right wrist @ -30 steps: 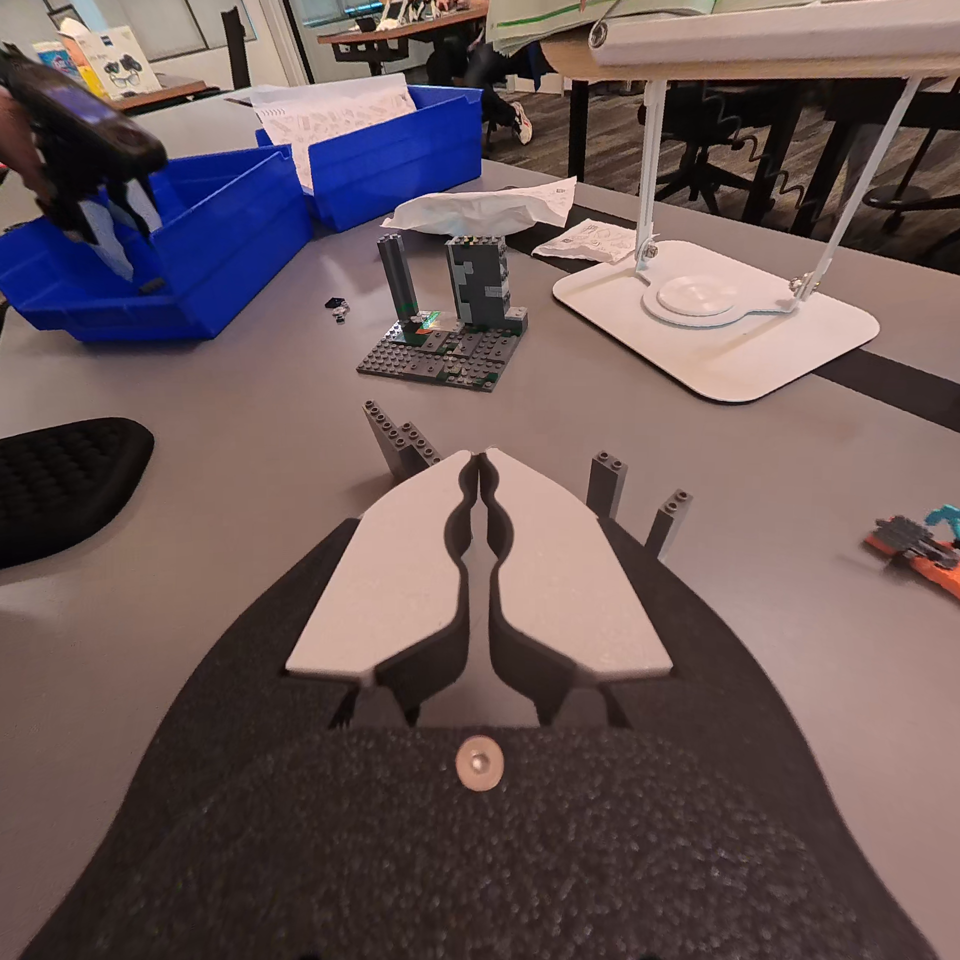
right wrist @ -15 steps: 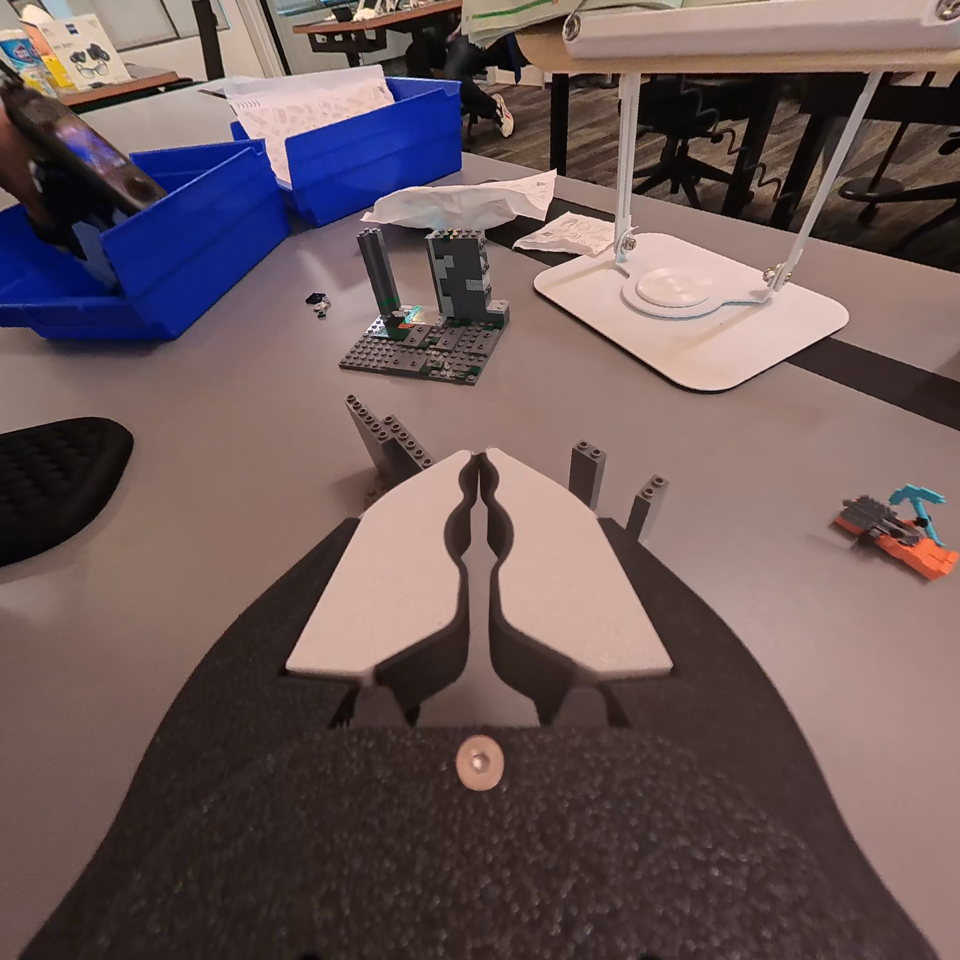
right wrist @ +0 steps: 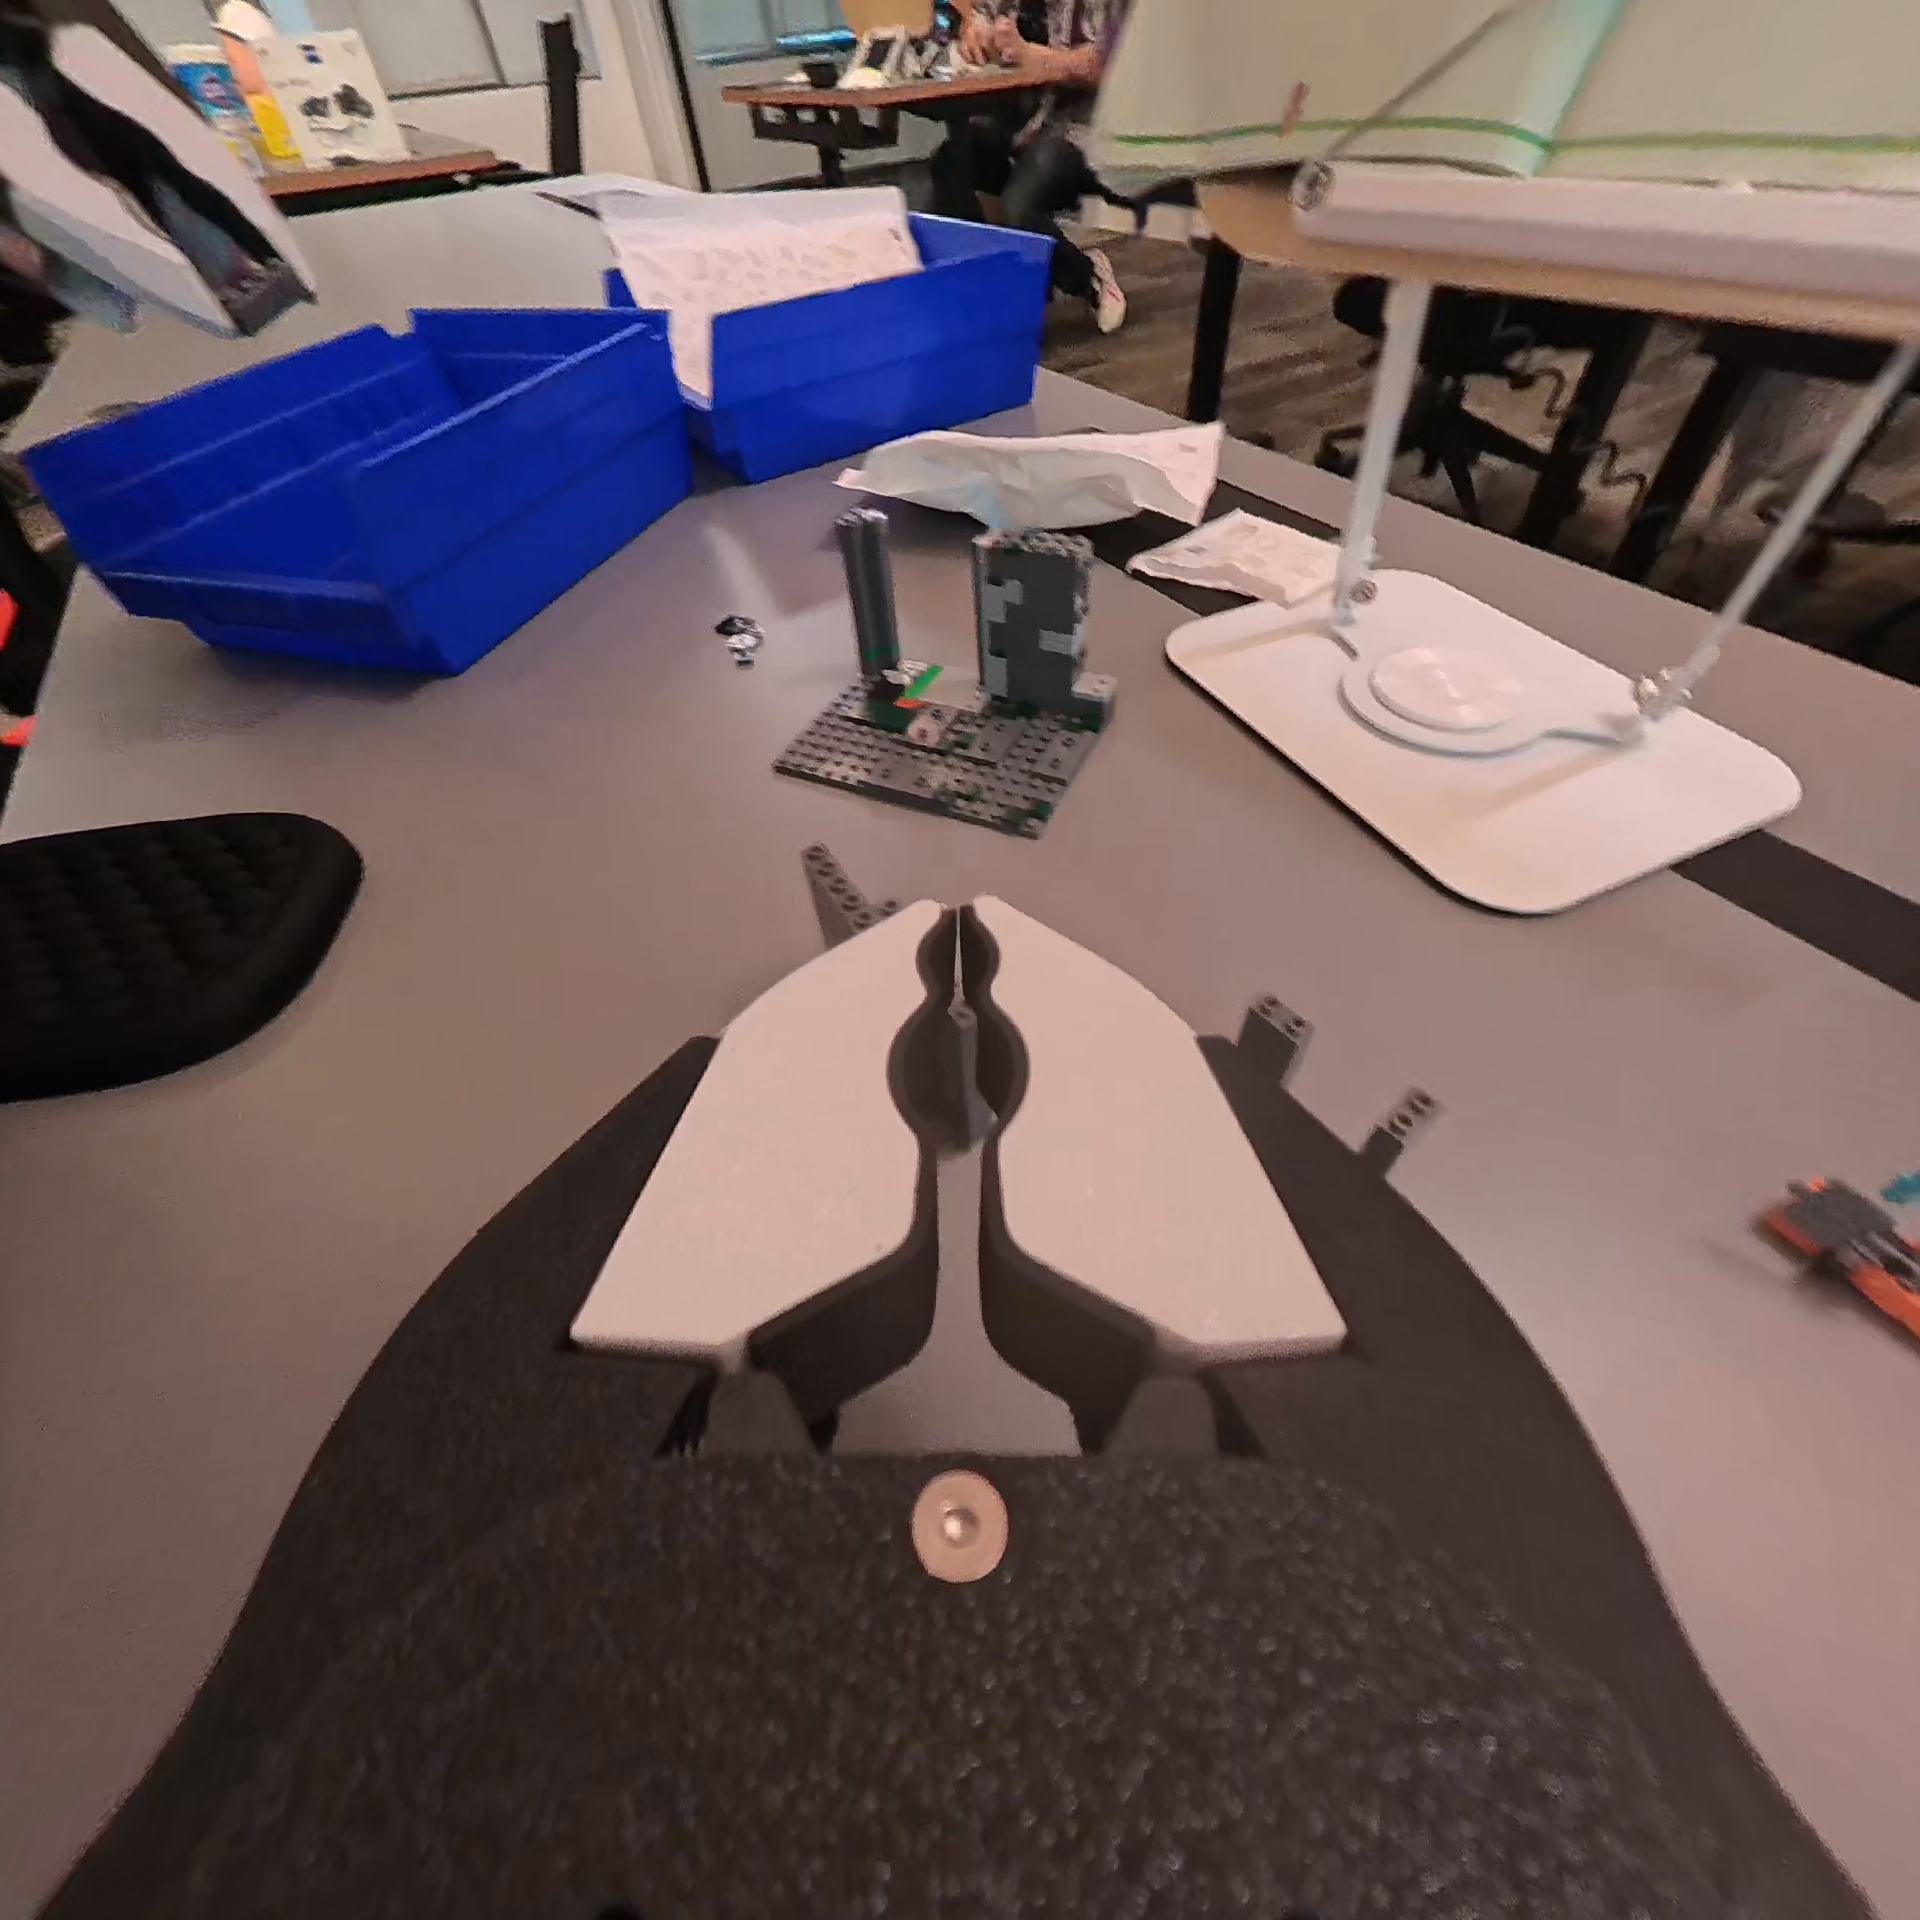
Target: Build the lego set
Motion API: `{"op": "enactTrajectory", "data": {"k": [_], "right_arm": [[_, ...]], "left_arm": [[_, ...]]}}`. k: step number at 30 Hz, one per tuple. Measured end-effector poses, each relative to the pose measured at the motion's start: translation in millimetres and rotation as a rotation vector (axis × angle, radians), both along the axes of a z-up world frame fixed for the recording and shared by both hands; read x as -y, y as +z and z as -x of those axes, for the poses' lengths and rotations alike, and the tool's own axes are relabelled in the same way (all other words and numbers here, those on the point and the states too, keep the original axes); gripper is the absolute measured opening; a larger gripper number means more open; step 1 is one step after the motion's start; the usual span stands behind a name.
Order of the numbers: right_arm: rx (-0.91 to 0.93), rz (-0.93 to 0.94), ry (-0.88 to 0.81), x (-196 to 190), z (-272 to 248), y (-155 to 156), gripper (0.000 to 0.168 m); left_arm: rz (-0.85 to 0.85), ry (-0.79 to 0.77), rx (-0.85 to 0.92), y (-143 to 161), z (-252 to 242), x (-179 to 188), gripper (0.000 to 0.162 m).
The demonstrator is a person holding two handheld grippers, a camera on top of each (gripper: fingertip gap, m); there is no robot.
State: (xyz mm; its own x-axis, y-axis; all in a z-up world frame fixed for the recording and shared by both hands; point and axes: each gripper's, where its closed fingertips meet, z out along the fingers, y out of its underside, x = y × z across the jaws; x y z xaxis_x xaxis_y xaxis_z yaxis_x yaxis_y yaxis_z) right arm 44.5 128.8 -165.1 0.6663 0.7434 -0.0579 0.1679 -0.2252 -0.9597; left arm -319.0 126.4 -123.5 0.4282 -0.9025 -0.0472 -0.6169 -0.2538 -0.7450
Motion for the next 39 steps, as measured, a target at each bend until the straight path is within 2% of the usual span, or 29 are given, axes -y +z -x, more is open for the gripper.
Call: {"op": "enactTrajectory", "data": {"k": [4, 8, 12, 16, 19, 21, 25, 29, 33, 37, 39], "right_arm": [[0.062, -0.073, 0.112, 19, 25, 13, 0.000], [0.079, 0.032, 0.212, 44, 50, 12, 0.007], [-0.011, 0.143, 0.090, 47, 60, 14, 0.020], [-0.055, 0.259, -0.018, 50, 54, 11, 0.023], [0.000, 0.273, -0.045, 52, 50, 1, 0.023], [-0.013, 0.290, -0.055, 51, 48, -2, 0.016], [-0.002, 0.353, -0.026, 54, 49, -11, 0.021], [0.096, 0.352, 0.008, 57, 47, -18, 0.010], [0.335, 0.281, 0.120, 55, 25, -21, 0.007], [0.729, 0.173, 0.391, 39, -21, -45, 0.007], [0.834, 0.224, 0.452, 26, -37, -65, 0.007]], "left_arm": [[-0.042, -0.137, 0.194, -6, -90, 14, 0.034], [-0.069, -0.230, 0.352, -21, -184, 26, 0.033], [-0.159, -0.280, 0.336, -36, -260, 40, 0.034], [-0.218, -0.258, 0.271, -46, -302, 44, 0.033], [-0.280, -0.229, 0.202, -51, -318, 45, 0.033], [-0.327, -0.213, 0.159, -53, -325, 46, 0.033], [-0.416, -0.201, 0.094, -56, -330, 49, 0.033], [-0.453, -0.206, 0.075, -59, -331, 55, 0.034], [-0.341, -0.220, 0.116, -64, -323, 61, 0.038], [-0.250, -0.173, 0.151, -55, -289, 55, 0.036], [-0.233, -0.112, 0.175, -46, -265, 49, 0.033]]}}
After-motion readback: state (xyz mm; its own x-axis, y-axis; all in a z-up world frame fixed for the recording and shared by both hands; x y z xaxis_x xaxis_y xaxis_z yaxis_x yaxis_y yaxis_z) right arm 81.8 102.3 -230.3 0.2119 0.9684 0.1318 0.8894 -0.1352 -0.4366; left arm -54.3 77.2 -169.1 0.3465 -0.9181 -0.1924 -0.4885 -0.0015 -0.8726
